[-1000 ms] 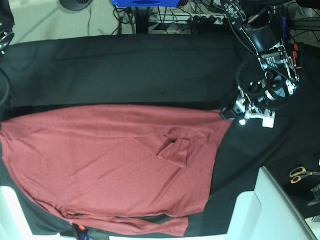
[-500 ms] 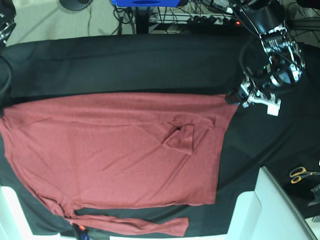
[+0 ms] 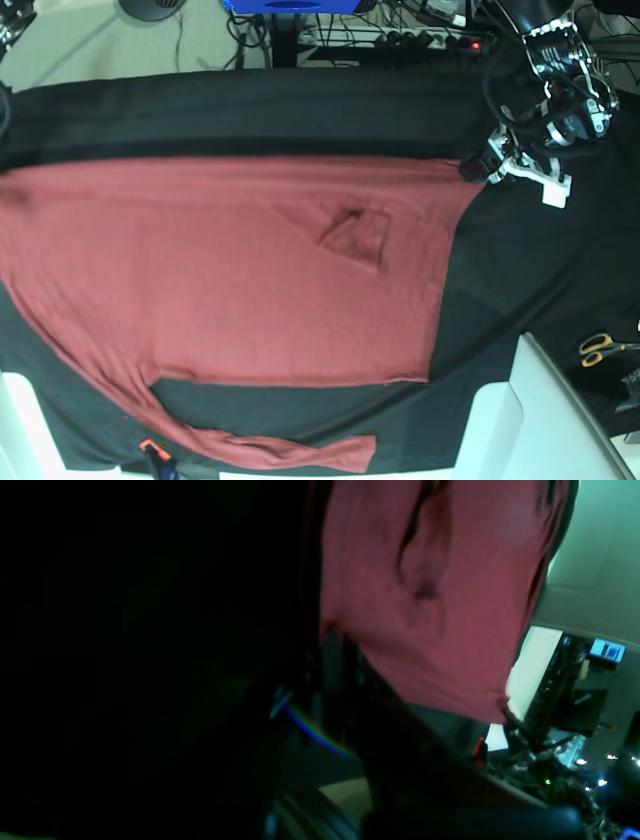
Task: Fold the T-shirt properly
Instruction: 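Drag the grasped shirt edge with the left gripper away from the body to flatten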
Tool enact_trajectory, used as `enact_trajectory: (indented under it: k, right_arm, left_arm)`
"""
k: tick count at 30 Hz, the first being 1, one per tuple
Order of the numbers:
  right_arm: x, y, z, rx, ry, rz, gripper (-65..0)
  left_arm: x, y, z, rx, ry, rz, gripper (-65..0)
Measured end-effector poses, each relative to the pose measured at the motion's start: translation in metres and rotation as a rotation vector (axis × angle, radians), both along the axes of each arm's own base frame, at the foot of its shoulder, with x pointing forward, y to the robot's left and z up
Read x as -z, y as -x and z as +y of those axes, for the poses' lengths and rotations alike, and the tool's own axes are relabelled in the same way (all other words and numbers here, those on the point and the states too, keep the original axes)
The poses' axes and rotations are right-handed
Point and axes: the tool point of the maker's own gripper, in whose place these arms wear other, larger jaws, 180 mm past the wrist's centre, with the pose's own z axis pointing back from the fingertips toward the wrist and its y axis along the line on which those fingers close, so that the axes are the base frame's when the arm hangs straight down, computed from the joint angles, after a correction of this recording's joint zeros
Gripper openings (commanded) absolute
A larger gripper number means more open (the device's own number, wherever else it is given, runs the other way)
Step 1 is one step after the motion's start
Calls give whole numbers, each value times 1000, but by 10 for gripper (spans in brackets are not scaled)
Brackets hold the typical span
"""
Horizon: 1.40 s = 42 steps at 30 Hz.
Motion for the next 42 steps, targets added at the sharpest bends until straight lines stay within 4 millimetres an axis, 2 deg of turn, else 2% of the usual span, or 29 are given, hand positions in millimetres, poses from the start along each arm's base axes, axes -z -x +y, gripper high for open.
enact_trajectory:
  k: [5,9,15,18,23,28,42]
  right_arm:
    - [5,8,9,-6,1,5,-650]
    - [16,22,19,-11,-5,32,-650]
    - [20,34,27,-22,5,45,-650]
    - [22,45,27,-24,10,66,-650]
    - [26,57,25,-14,8,85,-650]
    - [26,73,18,15,8,98,-650]
    - [31,88,18,12,13,125,-650]
  left_arm:
    - [6,14,0,2,-2,32,-650]
    - [8,21,1,2,-7,45,-650]
    - [1,36,6,20,-57,46,-650]
    - [-2,38,7,21,-67,40,-650]
    - [4,54,9,26,-75,79,-650]
    - [-4,49,13,36,-100,56,-650]
    - [5,82,13,42,-103,125,-650]
